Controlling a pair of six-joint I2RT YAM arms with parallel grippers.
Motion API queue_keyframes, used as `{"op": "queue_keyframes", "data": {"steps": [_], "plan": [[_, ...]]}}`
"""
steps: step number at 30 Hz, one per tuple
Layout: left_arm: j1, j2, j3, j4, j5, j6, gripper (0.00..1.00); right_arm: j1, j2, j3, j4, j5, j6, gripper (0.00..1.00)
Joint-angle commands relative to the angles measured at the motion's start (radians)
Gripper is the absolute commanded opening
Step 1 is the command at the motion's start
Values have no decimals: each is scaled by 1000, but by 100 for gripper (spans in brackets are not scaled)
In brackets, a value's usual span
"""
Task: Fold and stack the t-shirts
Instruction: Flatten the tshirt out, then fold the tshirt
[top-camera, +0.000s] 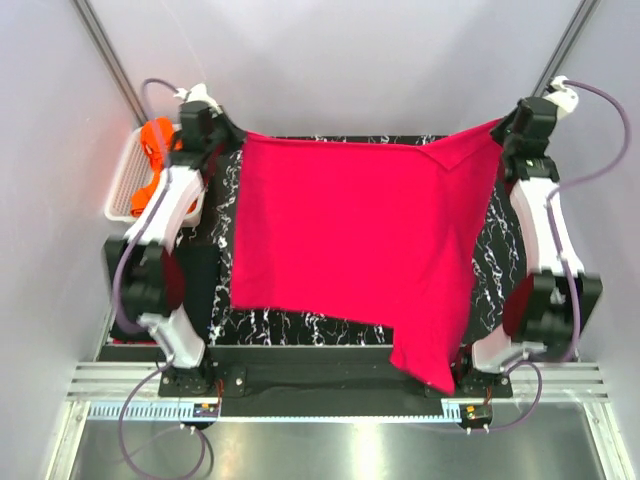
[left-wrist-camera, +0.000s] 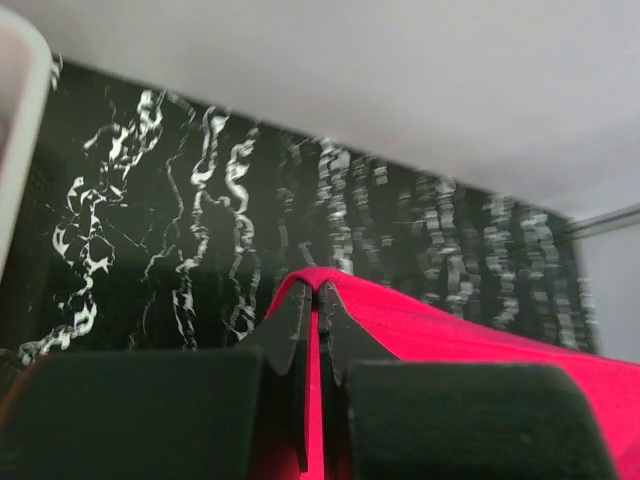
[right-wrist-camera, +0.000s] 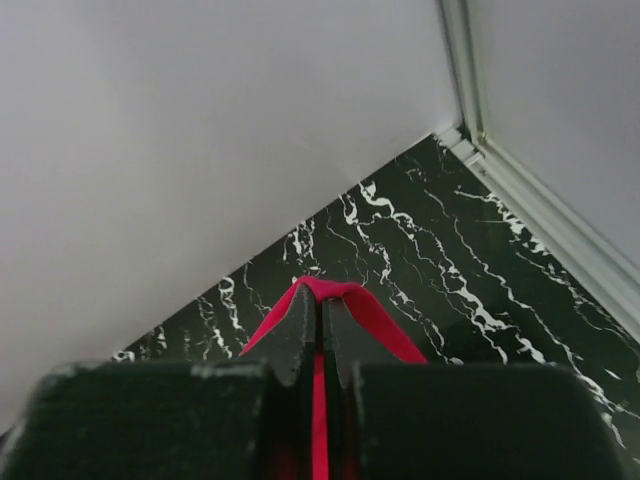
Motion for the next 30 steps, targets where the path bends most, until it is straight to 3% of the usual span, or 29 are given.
{"op": "queue_keyframes", "data": {"steps": [1, 3, 10, 15, 21, 30], "plan": [[12, 212, 140, 147, -52, 48, 0, -4, 159, 39, 205, -55, -19, 0], [19, 367, 237, 148, -43, 45, 0, -4, 244, 91, 212, -85, -11, 0], [65, 607, 403, 151, -21, 40, 0, -4, 486, 177, 203, -158, 17, 0], [67, 650, 404, 187, 11, 16, 0, -4, 513, 188, 181, -176, 32, 0], [65, 662, 403, 162, 51, -7, 0, -4, 472, 189, 16, -164, 63, 0], [68, 607, 352, 29, 69, 10, 0, -7, 364, 94, -130, -187, 132, 0]]}}
